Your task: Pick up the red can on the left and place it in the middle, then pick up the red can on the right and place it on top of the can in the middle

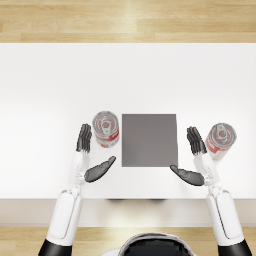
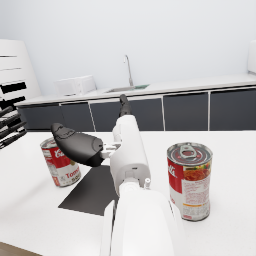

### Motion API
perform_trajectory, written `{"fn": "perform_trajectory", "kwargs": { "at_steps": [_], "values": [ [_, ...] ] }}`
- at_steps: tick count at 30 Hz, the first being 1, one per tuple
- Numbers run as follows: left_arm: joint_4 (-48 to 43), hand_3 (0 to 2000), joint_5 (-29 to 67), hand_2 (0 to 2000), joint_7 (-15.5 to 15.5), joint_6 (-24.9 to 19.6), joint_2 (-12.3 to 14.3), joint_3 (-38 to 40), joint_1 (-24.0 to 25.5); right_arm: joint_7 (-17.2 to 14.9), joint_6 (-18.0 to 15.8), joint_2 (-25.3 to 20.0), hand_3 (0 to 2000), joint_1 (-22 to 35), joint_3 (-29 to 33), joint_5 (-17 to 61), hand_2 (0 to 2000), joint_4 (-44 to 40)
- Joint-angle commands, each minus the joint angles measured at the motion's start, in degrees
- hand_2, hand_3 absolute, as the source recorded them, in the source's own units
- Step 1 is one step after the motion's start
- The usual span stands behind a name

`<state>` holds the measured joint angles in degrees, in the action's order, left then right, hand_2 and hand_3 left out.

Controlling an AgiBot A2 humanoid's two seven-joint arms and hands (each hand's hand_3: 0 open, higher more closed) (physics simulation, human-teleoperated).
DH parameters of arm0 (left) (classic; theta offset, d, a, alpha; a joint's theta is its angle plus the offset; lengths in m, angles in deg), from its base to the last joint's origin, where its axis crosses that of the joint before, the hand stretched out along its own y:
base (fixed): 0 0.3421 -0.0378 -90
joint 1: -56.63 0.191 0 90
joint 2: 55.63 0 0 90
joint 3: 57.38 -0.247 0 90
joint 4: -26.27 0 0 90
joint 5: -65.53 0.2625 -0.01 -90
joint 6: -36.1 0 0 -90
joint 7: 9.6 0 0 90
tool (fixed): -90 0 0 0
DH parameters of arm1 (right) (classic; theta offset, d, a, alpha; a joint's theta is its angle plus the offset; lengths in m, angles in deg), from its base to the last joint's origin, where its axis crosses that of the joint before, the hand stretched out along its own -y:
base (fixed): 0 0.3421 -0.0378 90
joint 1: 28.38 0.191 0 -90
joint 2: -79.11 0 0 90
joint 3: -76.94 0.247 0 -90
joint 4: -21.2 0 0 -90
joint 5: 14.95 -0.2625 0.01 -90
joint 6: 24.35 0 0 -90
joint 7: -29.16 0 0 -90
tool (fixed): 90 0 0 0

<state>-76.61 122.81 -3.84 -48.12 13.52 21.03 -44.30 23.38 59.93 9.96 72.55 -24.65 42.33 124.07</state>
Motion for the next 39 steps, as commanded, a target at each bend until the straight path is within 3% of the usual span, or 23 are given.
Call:
{"fn": "perform_trajectory", "kwargs": {
  "at_steps": [1, 20, 23, 26, 32, 39],
  "values": [
    [0.0, 0, 0.0, 0, 0.0, 0.0, 0.0, 0.0, 0.0, 0.0, 0.0, 0.0, 0, 0.0, 0.0, 0.0, 0, 0.0],
    [0.94, 0, 0.0, 0, 0.0, 0.0, 0.06, -1.72, -0.1, 0.0, 0.0, -0.06, 0, 0.11, -1.72, 0.0, 0, -0.93],
    [0.95, 0, 0.0, 0, -3.64, -3.65, 1.57, 0.73, -1.99, 3.65, 3.61, -1.04, 0, 0.95, 1.72, 0.0, 0, 2.0],
    [4.03, 0, 0.0, 0, -4.98, -4.99, 3.24, 3.3, -5.06, 5.0, 4.94, -1.26, 0, 0.39, 6.66, 0.0, 0, 3.89],
    [11.14, 0, 14.55, 0, -5.66, -5.67, 5.39, 3.18, -8.81, 5.68, 5.61, -1.85, 0, -0.21, 15.81, 14.56, 0, 5.11],
    [23.45, 0, 18.74, 0, -5.75, -5.77, 7.52, 0.73, -12.14, 5.77, 5.71, -2.74, 0, -2.94, 19.94, 18.74, 0, 0.31]
  ]
}}
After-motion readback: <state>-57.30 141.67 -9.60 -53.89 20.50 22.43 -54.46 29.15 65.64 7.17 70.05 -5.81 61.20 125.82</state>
